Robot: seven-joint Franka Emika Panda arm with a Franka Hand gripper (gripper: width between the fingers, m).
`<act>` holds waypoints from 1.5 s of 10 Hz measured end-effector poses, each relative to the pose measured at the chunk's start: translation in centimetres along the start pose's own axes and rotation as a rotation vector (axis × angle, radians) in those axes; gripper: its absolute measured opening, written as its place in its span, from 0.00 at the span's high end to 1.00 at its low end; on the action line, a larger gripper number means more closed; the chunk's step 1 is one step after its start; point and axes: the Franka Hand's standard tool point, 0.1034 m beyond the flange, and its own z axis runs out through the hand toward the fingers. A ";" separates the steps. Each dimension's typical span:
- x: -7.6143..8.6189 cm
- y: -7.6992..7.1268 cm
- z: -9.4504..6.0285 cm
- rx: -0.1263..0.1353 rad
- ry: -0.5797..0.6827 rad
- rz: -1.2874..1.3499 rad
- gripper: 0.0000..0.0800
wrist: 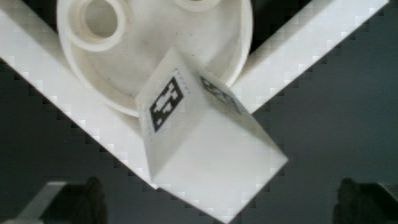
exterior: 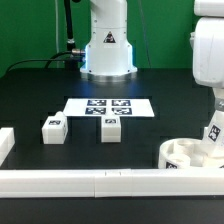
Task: Assemble stool
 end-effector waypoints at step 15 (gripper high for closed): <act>-0.7 1.3 3.5 -0.057 -0.091 -0.930 0.19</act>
Offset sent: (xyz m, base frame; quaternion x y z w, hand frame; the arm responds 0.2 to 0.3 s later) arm 0.0117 0.0068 -0.0028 -0.0389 -0.0082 -0.3028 0.9522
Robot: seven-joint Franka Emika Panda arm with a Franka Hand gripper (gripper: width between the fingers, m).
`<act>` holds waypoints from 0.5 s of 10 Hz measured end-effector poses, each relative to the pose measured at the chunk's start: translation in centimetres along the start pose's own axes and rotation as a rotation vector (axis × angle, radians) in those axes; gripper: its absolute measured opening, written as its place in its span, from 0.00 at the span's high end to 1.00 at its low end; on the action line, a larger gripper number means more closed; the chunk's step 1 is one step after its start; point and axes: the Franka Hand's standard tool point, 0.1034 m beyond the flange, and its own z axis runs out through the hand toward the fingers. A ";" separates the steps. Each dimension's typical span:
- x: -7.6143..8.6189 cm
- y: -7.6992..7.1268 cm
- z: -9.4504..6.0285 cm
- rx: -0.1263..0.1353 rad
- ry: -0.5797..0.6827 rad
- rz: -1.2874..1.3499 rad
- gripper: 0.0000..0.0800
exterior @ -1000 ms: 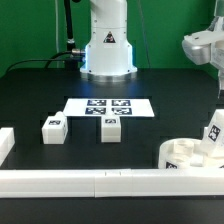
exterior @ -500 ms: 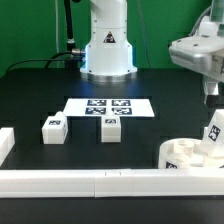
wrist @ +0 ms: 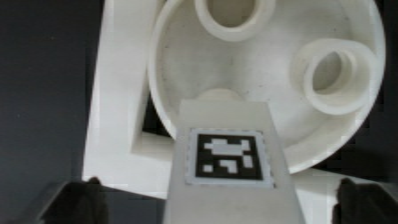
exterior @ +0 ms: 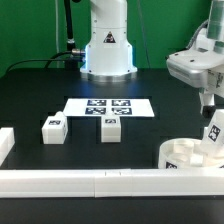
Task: Assemble stool
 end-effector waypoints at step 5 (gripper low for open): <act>-0.2 -0.1 0.1 0.004 -0.001 0.022 0.58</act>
Offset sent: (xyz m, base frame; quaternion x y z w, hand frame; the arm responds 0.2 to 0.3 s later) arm 0.0000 0.0000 0.0000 0.0000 0.0000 0.0000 1.0000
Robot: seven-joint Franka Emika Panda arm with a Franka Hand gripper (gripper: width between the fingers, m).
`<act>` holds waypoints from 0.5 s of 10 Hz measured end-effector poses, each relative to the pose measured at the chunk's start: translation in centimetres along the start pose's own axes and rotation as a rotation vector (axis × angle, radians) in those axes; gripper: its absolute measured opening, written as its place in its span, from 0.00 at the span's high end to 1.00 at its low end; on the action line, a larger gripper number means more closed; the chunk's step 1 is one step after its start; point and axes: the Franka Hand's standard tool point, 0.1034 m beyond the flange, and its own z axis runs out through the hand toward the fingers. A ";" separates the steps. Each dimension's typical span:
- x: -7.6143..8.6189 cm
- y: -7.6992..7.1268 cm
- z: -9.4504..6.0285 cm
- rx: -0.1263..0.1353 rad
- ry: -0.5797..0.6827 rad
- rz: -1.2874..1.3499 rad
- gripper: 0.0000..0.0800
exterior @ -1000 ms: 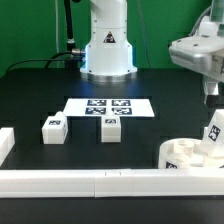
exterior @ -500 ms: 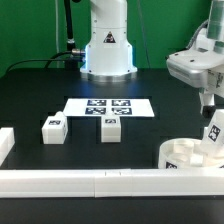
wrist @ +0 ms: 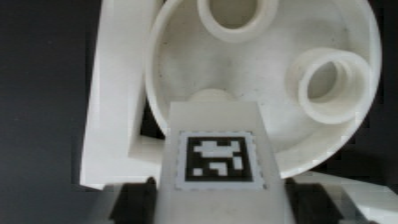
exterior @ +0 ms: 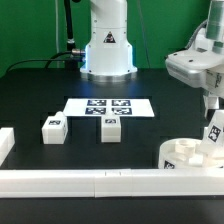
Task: Assemble stool
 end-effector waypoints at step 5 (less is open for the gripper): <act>-0.2 -0.7 0.1 0.044 0.015 0.464 0.58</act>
Offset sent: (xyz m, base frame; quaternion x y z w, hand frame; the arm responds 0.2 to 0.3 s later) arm -0.0123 -0.0040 -0.0026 0.0611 0.0257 0.2535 0.9651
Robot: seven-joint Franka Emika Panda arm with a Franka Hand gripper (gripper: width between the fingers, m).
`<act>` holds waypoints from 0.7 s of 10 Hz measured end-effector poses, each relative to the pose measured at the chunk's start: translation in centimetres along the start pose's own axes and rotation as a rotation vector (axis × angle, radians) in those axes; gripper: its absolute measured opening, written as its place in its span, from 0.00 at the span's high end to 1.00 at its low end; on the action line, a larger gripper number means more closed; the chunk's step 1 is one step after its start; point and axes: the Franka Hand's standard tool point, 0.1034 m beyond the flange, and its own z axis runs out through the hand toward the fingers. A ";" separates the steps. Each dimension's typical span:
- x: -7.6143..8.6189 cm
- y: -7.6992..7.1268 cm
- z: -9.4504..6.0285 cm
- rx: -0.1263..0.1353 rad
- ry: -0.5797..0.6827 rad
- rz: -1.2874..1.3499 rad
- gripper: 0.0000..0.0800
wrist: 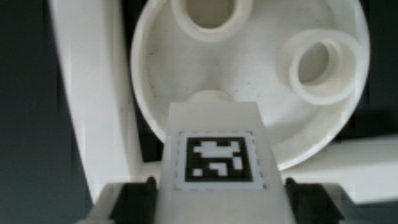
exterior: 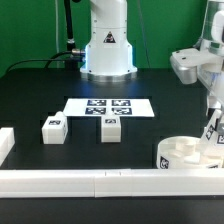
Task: Assemble stool
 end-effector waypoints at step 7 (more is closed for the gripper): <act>0.1 -0.2 0.1 -0.003 0.020 0.514 0.58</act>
Offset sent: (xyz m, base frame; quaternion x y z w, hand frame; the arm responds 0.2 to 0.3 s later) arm 0.0000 0.0000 0.0000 0.0000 0.0000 0.1296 0.9916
